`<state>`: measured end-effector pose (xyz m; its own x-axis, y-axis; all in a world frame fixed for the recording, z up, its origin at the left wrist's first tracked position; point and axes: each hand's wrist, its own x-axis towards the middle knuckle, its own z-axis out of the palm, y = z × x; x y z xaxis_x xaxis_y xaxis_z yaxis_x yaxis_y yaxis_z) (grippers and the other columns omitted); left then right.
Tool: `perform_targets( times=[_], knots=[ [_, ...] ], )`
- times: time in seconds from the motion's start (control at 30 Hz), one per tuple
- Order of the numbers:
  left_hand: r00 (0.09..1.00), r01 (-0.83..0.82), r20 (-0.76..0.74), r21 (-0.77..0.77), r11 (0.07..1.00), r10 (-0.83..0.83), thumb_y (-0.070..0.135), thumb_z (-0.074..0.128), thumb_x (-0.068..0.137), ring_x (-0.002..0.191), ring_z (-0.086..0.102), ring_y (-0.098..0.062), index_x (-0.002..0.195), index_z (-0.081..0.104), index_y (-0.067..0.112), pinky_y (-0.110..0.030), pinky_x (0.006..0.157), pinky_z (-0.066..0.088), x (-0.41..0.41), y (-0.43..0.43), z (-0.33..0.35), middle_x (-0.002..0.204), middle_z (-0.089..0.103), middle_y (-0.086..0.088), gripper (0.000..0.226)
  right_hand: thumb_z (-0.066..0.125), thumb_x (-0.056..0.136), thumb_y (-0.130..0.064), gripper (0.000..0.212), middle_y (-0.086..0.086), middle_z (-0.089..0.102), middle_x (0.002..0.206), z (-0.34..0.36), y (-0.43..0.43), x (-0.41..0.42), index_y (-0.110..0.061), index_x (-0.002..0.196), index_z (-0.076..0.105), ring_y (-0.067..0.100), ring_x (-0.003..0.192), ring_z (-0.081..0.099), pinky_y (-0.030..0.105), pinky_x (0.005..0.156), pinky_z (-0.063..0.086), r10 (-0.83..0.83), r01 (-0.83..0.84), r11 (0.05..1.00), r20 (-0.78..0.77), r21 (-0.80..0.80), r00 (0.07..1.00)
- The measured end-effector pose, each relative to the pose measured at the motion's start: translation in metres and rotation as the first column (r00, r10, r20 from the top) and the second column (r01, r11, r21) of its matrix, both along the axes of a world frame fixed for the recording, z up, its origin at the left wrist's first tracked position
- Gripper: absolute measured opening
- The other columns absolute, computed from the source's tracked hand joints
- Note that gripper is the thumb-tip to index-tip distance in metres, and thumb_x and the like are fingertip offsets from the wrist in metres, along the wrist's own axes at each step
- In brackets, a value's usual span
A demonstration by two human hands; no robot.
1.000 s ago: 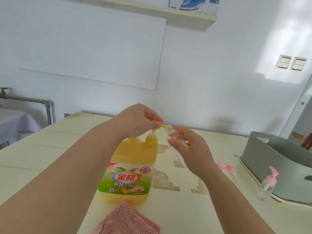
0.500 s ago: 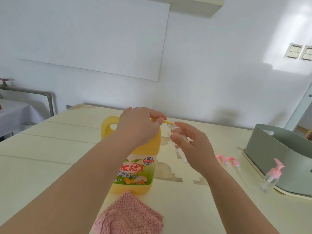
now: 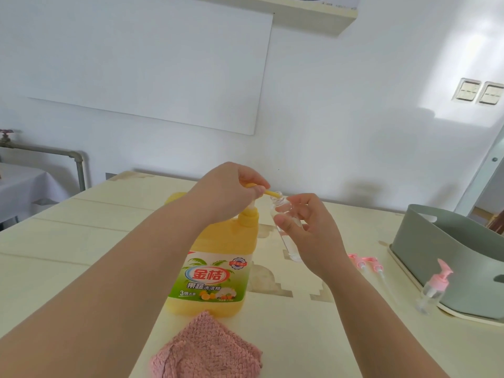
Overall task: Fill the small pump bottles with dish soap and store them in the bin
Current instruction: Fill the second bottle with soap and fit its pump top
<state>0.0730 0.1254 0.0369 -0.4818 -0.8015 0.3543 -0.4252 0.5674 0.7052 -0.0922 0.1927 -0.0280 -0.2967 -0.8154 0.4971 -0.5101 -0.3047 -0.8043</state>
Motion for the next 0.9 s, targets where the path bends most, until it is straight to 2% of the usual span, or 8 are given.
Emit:
perform_targets(
  times=[0.1, 0.27, 0.4, 0.5, 0.6, 0.67, 0.73, 0.9],
  knots=[
    [0.999, -0.031, -0.031, -0.018, 0.999, 0.030, 0.031, 0.055, 0.091, 0.094, 0.057, -0.004, 0.088, 0.067, 0.037, -0.021, 0.072, 0.042, -0.004, 0.003, -0.008, 0.092, 0.063, 0.017, 0.014, 0.072, 0.084, -0.028, 0.022, -0.011, 0.070, 0.102, -0.003, -0.001, 0.000, -0.034, 0.095, 0.053, 0.012, 0.100, 0.065, 0.041, 0.087, 0.053, -0.010, 0.010, 1.000, -0.017, -0.003, 1.000],
    [0.990, -0.137, 0.023, -0.091, 0.986, 0.139, 0.034, 0.053, 0.091, 0.089, 0.057, -0.008, 0.091, 0.067, 0.037, -0.031, 0.084, 0.047, -0.008, 0.008, -0.014, 0.090, 0.060, 0.018, 0.014, 0.070, 0.086, -0.027, 0.022, -0.014, 0.070, 0.100, -0.009, -0.003, -0.001, -0.034, 0.098, 0.053, 0.010, 0.101, 0.064, 0.036, 0.087, 0.052, -0.013, 0.013, 1.000, -0.016, 0.007, 1.000],
    [0.978, -0.188, 0.056, -0.159, 0.969, 0.199, 0.033, 0.050, 0.093, 0.082, 0.053, -0.011, 0.095, 0.066, 0.035, -0.034, 0.105, 0.034, -0.009, 0.013, -0.017, 0.092, 0.065, 0.009, 0.016, 0.069, 0.087, -0.026, 0.022, -0.013, 0.069, 0.102, -0.011, -0.004, -0.002, -0.034, 0.099, 0.052, 0.009, 0.103, 0.062, 0.024, 0.080, 0.044, -0.010, 0.010, 1.000, -0.031, 0.007, 0.999],
    [0.975, -0.190, 0.077, -0.195, 0.962, 0.208, 0.032, 0.048, 0.095, 0.081, 0.044, -0.010, 0.097, 0.065, 0.035, -0.034, 0.109, 0.029, -0.009, 0.016, -0.016, 0.089, 0.060, 0.012, 0.018, 0.069, 0.088, -0.024, 0.021, -0.013, 0.069, 0.099, -0.010, -0.003, -0.001, -0.031, 0.099, 0.052, 0.007, 0.102, 0.061, 0.022, 0.079, 0.042, -0.010, 0.010, 1.000, -0.031, -0.004, 0.999],
    [0.977, -0.159, 0.114, -0.170, 0.973, 0.179, 0.033, 0.047, 0.095, 0.083, 0.048, -0.010, 0.097, 0.064, 0.035, -0.034, 0.104, 0.034, -0.008, 0.015, -0.014, 0.093, 0.062, 0.011, 0.017, 0.067, 0.089, -0.024, 0.020, -0.014, 0.068, 0.098, -0.008, 0.000, 0.000, -0.030, 0.100, 0.052, 0.004, 0.103, 0.059, 0.026, 0.085, 0.047, -0.007, 0.007, 1.000, -0.035, 0.004, 0.999],
    [0.985, -0.121, 0.108, -0.115, 0.986, 0.133, 0.034, 0.049, 0.093, 0.085, 0.057, -0.011, 0.095, 0.064, 0.036, -0.033, 0.090, 0.045, -0.006, 0.013, -0.012, 0.096, 0.064, 0.011, 0.015, 0.066, 0.089, -0.021, 0.017, -0.015, 0.067, 0.093, -0.005, 0.002, 0.001, -0.026, 0.099, 0.053, 0.003, 0.096, 0.060, 0.032, 0.080, 0.054, 0.006, -0.006, 1.000, -0.022, 0.009, 1.000],
    [0.994, -0.080, 0.062, -0.081, 0.994, 0.085, 0.034, 0.051, 0.092, 0.090, 0.059, -0.010, 0.092, 0.065, 0.037, -0.030, 0.079, 0.048, -0.003, 0.010, -0.008, 0.094, 0.063, 0.015, 0.014, 0.065, 0.090, -0.019, 0.014, -0.017, 0.066, 0.090, -0.002, 0.004, 0.003, -0.023, 0.097, 0.053, 0.002, 0.091, 0.061, 0.036, 0.074, 0.058, 0.025, -0.025, 1.000, -0.001, 0.002, 1.000],
    [0.999, -0.040, 0.007, -0.091, 0.995, 0.041, 0.034, 0.052, 0.092, 0.097, 0.057, -0.007, 0.089, 0.065, 0.040, -0.028, 0.076, 0.046, -0.003, 0.009, -0.008, 0.095, 0.063, 0.013, 0.014, 0.069, 0.087, -0.024, 0.019, -0.011, 0.067, 0.100, 0.001, 0.003, -0.001, -0.025, 0.098, 0.054, 0.014, 0.102, 0.061, 0.041, 0.083, 0.054, 0.011, -0.012, 1.000, -0.038, -0.021, 0.999]
  ],
)
